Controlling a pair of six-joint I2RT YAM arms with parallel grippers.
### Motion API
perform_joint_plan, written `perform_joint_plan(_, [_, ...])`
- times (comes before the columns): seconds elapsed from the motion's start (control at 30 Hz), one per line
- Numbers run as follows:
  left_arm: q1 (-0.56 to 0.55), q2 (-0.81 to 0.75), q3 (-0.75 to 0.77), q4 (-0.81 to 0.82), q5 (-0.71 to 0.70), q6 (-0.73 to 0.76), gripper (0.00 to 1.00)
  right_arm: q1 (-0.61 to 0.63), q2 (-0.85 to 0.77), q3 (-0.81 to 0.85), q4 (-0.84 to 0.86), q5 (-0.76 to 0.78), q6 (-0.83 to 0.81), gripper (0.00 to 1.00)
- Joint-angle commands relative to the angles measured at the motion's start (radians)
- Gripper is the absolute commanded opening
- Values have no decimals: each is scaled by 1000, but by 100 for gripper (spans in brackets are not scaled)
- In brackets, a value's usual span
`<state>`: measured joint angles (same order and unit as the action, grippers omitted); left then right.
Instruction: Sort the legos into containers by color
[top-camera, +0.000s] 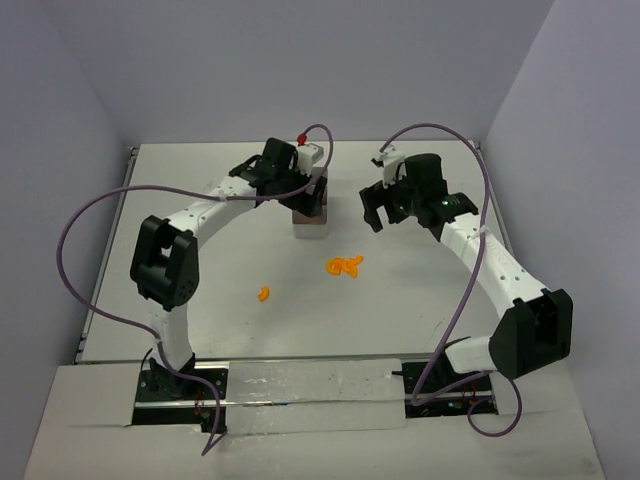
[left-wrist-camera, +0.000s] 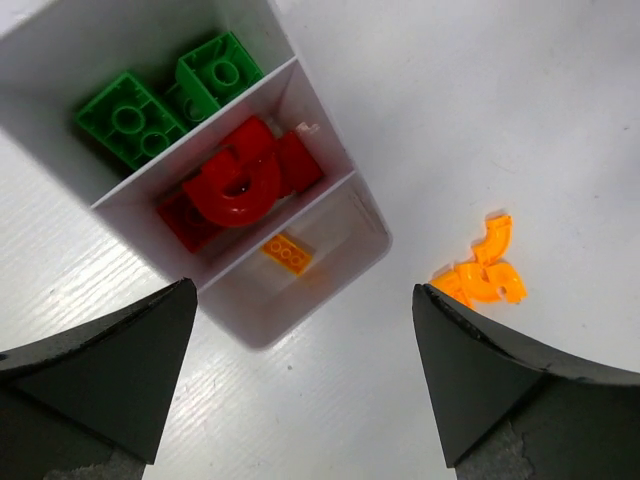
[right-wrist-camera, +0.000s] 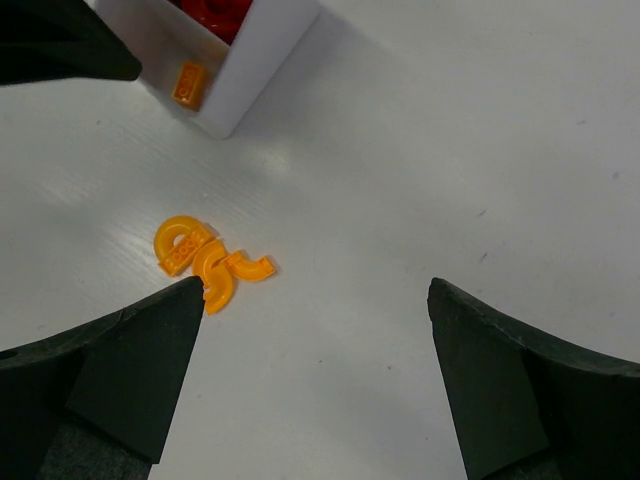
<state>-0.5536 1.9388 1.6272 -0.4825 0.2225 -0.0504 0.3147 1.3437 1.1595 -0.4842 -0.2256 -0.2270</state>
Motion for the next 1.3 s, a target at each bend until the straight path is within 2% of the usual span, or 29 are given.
perform_joint_plan(0.0, [85,-228,-22,41,113,-49,99,116,-46,15,-19,3,-76,100])
perform_joint_plan(0.1, [208,-335,-97,74,273,-136,99,223,-32,5,-27,-1,-112,100])
perform_joint_plan(0.17, [273,-407,-150,92,310,-151,99,266,-12,12,-36,-16,-121,100])
perform_joint_plan(0.3, [287,-524,-290,55,166,-65,99,355,52,45,-44,-8,-91,99])
perform_joint_plan(0.37, [284,-554,-345,-62,130,65,99,365,87,64,-46,-18,-55,99])
perform_joint_plan(0.43, [272,-558,-397,-188,128,156,99,365,104,73,-44,-5,-26,99])
perform_joint_plan(0.6, [197,-586,-545,-278,-7,280,97,362,160,70,-49,99,18,99])
perform_joint_plan(0.73, [95,-579,-640,-285,-56,251,90,331,176,49,-57,112,71,99])
perform_joint_plan(1.03, [-41,-435,-633,-270,-167,183,77,107,177,51,-98,23,136,99])
perform_joint_plan(1.17, [-67,-386,-629,-238,-188,146,68,64,166,47,-99,26,127,99])
perform_joint_plan(1.27, [-82,-350,-603,-223,-191,122,65,57,165,43,-96,25,121,99])
